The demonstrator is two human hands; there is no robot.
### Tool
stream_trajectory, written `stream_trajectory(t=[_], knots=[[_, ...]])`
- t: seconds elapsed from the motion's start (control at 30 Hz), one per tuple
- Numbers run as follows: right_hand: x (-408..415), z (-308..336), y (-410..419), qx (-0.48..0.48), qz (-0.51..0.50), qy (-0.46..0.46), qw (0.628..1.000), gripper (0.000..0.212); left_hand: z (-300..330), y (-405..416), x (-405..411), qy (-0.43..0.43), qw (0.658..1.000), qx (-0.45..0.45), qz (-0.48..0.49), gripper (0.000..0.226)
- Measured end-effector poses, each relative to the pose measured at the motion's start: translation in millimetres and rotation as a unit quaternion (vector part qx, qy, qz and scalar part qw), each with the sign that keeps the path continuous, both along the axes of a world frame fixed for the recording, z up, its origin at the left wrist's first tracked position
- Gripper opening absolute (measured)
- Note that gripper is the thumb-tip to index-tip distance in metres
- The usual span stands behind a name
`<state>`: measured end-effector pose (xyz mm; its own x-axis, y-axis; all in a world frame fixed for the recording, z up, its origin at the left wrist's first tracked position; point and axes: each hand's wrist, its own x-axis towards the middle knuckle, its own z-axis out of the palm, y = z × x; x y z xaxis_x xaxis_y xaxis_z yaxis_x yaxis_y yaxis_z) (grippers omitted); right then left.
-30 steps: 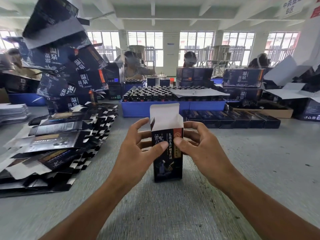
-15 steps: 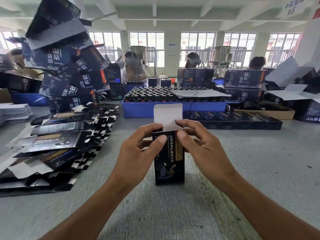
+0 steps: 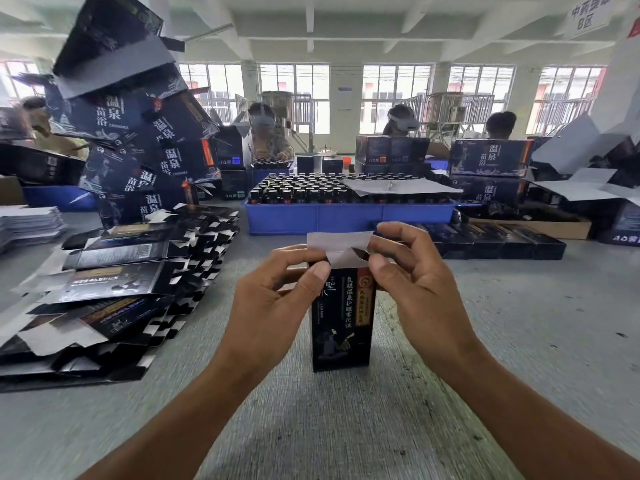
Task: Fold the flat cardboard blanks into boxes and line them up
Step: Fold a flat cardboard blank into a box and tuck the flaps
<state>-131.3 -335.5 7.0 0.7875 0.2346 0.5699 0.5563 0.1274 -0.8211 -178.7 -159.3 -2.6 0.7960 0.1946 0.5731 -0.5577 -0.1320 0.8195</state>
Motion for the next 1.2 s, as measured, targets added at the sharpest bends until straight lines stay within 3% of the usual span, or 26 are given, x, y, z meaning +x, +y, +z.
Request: stream_trajectory(t=[0.17,0.33,0.5,0.8,1.07,1.2], knots=[[-5,3,1,-0.008,-0.006,-0.023,1.0,0.03,0,1,-1,0.003,1.0,0.006,0.003,0.019],[-3,2,3,0.01,-0.018,-0.023,1.0,0.015,0,-1,-1,-0.002,1.0,-0.009,-0.001,0.017],[-2,0,2,0.013,-0.012,-0.021,1.0,0.016,-1,2,0,-0.004,1.0,-0.024,0.009,0.033],[0,-4,1,-0.012,-0.039,-0.033,0.999,0.018,-4,1,0,-0.041,0.995,0.075,0.049,0.028],[6,-9,-3,-0.118,-0.124,-0.132,0.976,0.023,-7,3,-1,-0.089,0.975,0.175,0.106,0.025],[8,-14,-2,-0.135,-0.126,-0.124,0.975,0.022,-14,5,-1,-0.013,0.98,0.188,0.063,0.04]])
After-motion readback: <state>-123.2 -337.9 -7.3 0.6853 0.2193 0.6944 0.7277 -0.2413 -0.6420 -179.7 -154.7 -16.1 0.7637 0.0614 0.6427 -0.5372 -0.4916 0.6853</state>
